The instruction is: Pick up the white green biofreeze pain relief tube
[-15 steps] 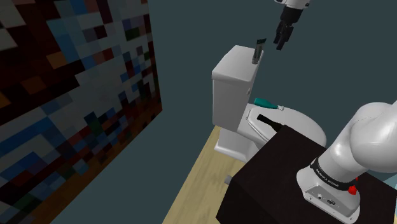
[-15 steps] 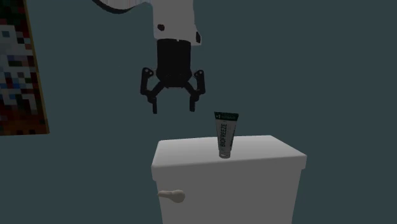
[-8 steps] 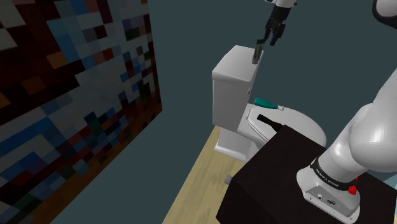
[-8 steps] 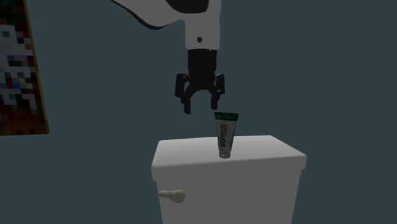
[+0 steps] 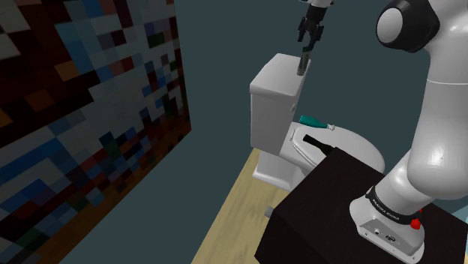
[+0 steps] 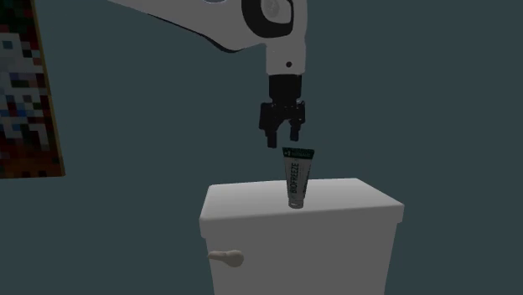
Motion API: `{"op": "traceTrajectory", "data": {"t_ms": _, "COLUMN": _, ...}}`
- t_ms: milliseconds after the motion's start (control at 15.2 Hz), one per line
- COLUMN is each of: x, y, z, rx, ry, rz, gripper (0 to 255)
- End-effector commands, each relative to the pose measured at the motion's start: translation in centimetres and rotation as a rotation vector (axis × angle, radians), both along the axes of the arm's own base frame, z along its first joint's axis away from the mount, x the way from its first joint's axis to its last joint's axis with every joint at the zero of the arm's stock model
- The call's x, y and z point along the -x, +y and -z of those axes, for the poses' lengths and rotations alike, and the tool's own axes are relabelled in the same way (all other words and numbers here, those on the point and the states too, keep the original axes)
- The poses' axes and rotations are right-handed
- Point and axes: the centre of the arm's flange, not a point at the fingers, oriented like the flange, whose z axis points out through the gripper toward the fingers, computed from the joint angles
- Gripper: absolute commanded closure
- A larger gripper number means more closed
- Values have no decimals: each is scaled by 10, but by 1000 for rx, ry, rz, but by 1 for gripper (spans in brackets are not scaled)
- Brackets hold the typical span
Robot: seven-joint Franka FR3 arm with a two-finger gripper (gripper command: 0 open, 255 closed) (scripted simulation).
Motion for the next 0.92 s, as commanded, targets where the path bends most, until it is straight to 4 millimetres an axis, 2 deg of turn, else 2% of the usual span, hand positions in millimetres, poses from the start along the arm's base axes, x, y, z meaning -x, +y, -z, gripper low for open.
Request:
{"op": "traceTrajectory", "data": {"t_ms": 0, "x": -2, "y": -1, "z": 9, "rx": 1, "ry": -1, "rz": -7, "gripper": 0}}
{"op": "traceTrajectory", "data": {"t_ms": 264, "x": -2, "y": -1, "z": 33, "rx": 1, "ry": -1, "rz": -7, "gripper": 0}}
{"op": "traceTrajectory", "data": {"t_ms": 396, "x": -2, "y": -1, "z": 33, "rx": 1, "ry": -1, "rz": -7, "gripper": 0}}
{"op": "traceTrajectory", "data": {"t_ms": 462, "x": -3, "y": -1, "z": 33, "rx": 1, "ry": -1, "rz": -7, "gripper": 255}}
{"op": "traceTrajectory", "data": {"t_ms": 858, "x": -3, "y": -1, "z": 33, "rx": 1, "ry": -1, "rz": -7, "gripper": 255}}
